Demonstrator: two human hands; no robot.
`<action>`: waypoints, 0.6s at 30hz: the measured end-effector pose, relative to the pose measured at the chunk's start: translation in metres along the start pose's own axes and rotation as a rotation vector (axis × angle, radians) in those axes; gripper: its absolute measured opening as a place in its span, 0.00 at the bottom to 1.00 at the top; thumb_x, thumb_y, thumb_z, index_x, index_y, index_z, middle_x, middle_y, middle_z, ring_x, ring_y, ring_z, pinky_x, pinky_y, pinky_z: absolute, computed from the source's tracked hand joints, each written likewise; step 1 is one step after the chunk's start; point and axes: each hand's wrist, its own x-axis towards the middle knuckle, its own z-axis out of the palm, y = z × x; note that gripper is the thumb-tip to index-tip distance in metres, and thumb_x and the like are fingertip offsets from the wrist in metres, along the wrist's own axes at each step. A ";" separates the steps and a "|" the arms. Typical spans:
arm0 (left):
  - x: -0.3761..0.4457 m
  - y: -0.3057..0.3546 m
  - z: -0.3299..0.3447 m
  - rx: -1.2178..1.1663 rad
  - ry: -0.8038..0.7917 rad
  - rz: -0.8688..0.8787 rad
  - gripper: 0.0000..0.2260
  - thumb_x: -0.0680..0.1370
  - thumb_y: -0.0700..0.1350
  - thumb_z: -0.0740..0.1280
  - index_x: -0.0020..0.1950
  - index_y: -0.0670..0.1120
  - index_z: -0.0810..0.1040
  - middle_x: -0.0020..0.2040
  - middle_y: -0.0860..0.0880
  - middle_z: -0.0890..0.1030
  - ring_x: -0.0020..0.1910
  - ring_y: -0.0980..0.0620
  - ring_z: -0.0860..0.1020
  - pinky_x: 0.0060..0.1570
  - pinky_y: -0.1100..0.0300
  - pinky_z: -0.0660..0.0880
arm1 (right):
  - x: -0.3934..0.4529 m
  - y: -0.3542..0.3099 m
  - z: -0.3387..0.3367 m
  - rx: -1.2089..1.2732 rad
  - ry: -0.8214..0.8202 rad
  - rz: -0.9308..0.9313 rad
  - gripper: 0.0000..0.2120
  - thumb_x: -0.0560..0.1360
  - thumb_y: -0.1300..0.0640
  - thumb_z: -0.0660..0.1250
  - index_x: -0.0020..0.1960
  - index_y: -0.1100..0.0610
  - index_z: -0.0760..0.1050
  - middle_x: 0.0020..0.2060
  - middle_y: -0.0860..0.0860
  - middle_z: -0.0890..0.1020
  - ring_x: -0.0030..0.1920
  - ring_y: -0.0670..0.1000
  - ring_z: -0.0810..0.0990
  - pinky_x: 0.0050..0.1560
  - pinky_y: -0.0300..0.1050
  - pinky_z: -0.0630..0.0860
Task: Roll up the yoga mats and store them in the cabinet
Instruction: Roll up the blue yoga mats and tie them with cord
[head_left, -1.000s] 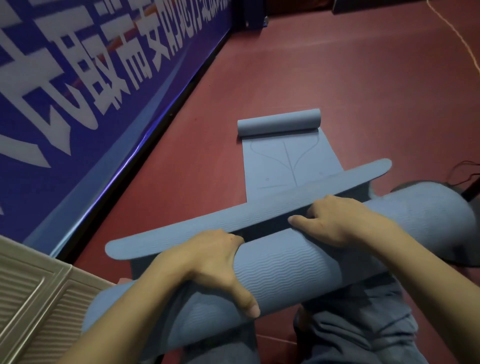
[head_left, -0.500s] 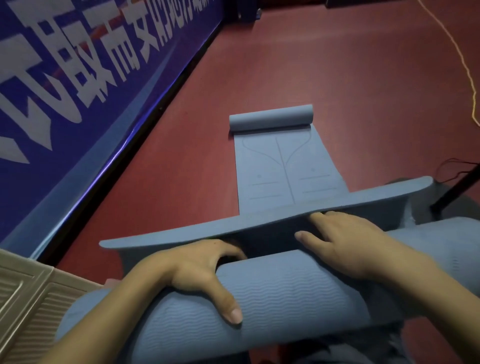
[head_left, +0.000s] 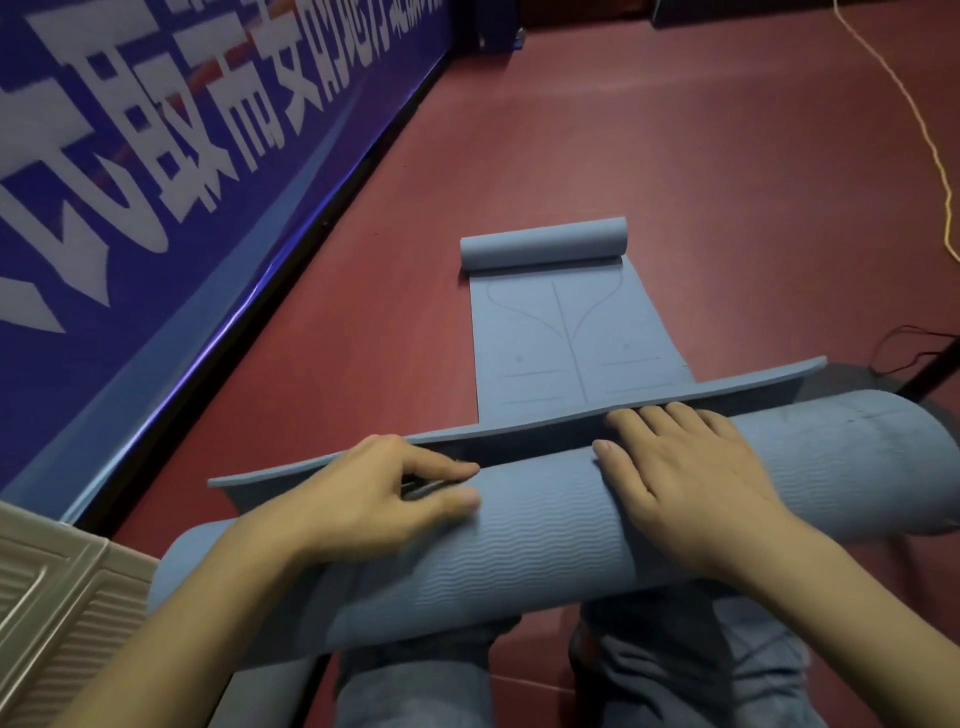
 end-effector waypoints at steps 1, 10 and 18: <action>-0.006 0.009 -0.002 0.056 -0.041 -0.027 0.31 0.70 0.75 0.69 0.70 0.65 0.77 0.65 0.71 0.77 0.63 0.70 0.75 0.67 0.57 0.74 | 0.002 0.000 -0.001 0.013 -0.006 0.008 0.27 0.78 0.37 0.36 0.56 0.47 0.69 0.50 0.44 0.78 0.54 0.51 0.73 0.61 0.50 0.68; 0.001 0.037 0.043 0.597 -0.036 -0.089 0.68 0.53 0.76 0.76 0.81 0.43 0.52 0.73 0.49 0.67 0.70 0.47 0.67 0.74 0.52 0.63 | 0.023 0.002 -0.016 0.109 -0.039 0.026 0.20 0.83 0.39 0.49 0.50 0.50 0.73 0.46 0.50 0.83 0.50 0.57 0.77 0.49 0.50 0.62; -0.003 0.027 0.034 0.534 0.035 -0.011 0.45 0.51 0.78 0.72 0.60 0.54 0.70 0.53 0.58 0.78 0.51 0.53 0.77 0.55 0.55 0.74 | 0.016 -0.001 -0.019 0.086 -0.012 -0.017 0.25 0.82 0.36 0.44 0.53 0.47 0.76 0.48 0.50 0.85 0.52 0.56 0.80 0.50 0.49 0.62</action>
